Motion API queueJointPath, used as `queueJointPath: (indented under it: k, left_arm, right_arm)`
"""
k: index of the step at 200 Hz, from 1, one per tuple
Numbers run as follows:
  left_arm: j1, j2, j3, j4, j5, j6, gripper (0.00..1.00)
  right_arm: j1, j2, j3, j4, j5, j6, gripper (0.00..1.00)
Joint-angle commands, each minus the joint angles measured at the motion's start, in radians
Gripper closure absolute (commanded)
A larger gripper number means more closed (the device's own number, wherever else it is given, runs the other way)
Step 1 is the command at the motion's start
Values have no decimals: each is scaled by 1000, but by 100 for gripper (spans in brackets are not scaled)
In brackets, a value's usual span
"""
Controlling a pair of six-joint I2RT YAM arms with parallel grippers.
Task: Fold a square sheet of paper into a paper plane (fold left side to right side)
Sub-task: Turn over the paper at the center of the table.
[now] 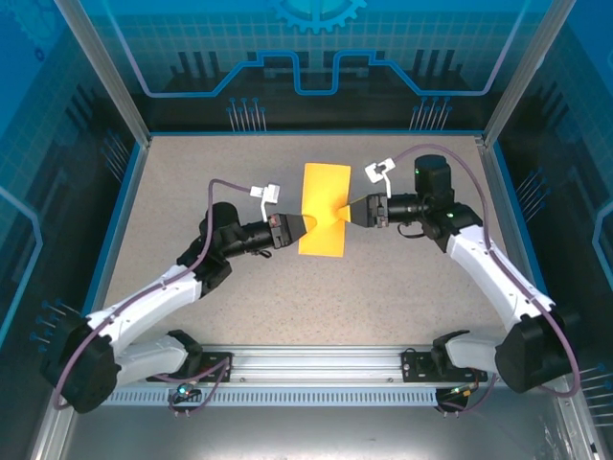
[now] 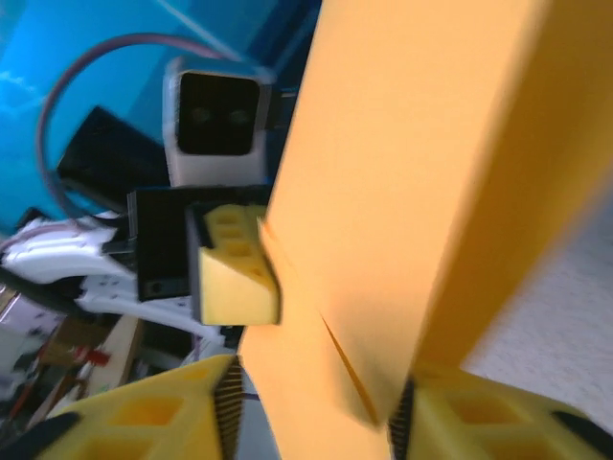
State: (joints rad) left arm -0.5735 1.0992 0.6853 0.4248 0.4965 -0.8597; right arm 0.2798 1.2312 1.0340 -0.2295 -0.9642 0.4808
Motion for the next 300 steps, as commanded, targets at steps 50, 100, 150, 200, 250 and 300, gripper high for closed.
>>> queueJointPath:
  k: [50,100,150,200,250,300]
  left_arm:
    - [-312,152,349,-1034,-922,352,100]
    - [-420,633,759,-1568,-1289,109,100]
    - [-431,977,968,-1723,-1225,31,100]
    - [-421,1119,1080,-1634,-1047,123,100]
    - [-365,1149,1054,-1452,-790,185,95]
    - [-351,1132,1029,-1367,-692,213,70]
  right_arm:
    - [-158,-222,-32,-512,804,-239,16]
    - [-251,-345,-101,-544,1001,-242,1]
    - [-274,-423,-119,-568,1067,-249,1]
    - [-275,-444,-140,-562,1057,-253,1]
    - [-277,-442,-168,-552,1019,-249,1]
    - [-277,-387,-206,-525,885,-242,1]
